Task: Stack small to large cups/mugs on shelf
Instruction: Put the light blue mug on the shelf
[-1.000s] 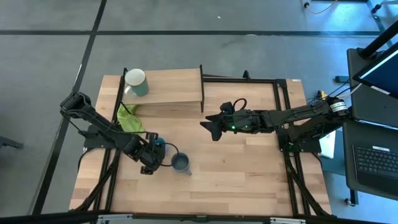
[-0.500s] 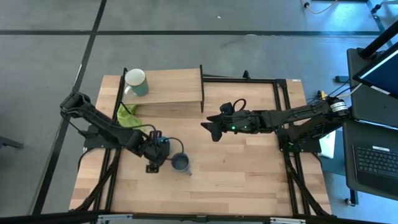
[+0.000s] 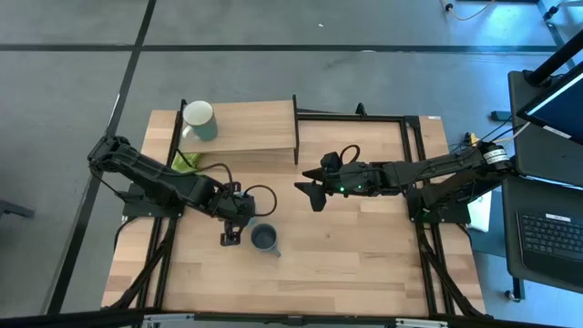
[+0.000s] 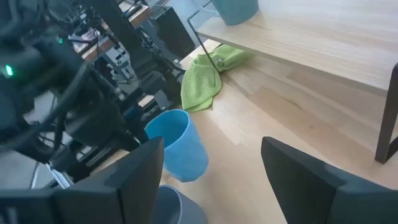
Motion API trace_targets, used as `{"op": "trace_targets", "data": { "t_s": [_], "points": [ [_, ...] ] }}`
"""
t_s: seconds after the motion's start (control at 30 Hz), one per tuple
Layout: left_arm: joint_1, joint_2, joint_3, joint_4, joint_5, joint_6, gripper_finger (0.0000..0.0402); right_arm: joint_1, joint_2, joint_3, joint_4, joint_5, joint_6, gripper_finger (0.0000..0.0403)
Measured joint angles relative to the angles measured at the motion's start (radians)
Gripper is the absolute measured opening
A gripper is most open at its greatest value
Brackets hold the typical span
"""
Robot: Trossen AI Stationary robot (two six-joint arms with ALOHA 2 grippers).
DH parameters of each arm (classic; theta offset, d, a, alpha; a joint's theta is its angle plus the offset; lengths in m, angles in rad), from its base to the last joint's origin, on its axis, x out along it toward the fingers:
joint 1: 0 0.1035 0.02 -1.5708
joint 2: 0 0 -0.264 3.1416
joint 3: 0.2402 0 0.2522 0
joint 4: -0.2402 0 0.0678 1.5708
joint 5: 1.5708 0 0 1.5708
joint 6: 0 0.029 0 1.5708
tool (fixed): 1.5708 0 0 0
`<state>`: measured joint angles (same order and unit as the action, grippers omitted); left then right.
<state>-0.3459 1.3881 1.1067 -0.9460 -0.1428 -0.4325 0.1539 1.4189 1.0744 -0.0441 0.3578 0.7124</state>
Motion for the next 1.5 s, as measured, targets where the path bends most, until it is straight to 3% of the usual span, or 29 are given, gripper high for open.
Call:
{"op": "trace_targets", "data": {
  "t_s": [0.27,0.63,0.83,0.97,1.13,1.5],
  "points": [
    [0.080,0.029,0.102,-0.076,0.045,0.013,0.0015,0.000,0.000,0.000,0.000,-0.021,-0.076,0.0272],
    [0.209,0.136,0.380,-0.268,0.059,0.128,0.0016,-0.007,0.000,0.000,-0.008,-0.065,-0.115,0.0272],
    [0.348,0.137,0.492,-0.483,0.003,0.127,0.0017,-0.007,0.000,0.000,-0.043,-0.065,-0.085,0.0272],
    [0.454,0.137,0.545,-0.542,-0.004,0.155,0.0017,-0.007,0.000,0.000,-0.053,-0.065,-0.062,0.0272],
    [0.552,0.135,0.612,-0.520,-0.009,0.286,0.0017,-0.007,0.000,0.000,-0.055,-0.065,-0.047,0.0272],
    [0.789,0.143,0.625,-0.492,-0.020,0.556,0.0016,-0.007,0.000,0.000,-0.055,-0.064,-0.011,0.0272]
  ]
}}
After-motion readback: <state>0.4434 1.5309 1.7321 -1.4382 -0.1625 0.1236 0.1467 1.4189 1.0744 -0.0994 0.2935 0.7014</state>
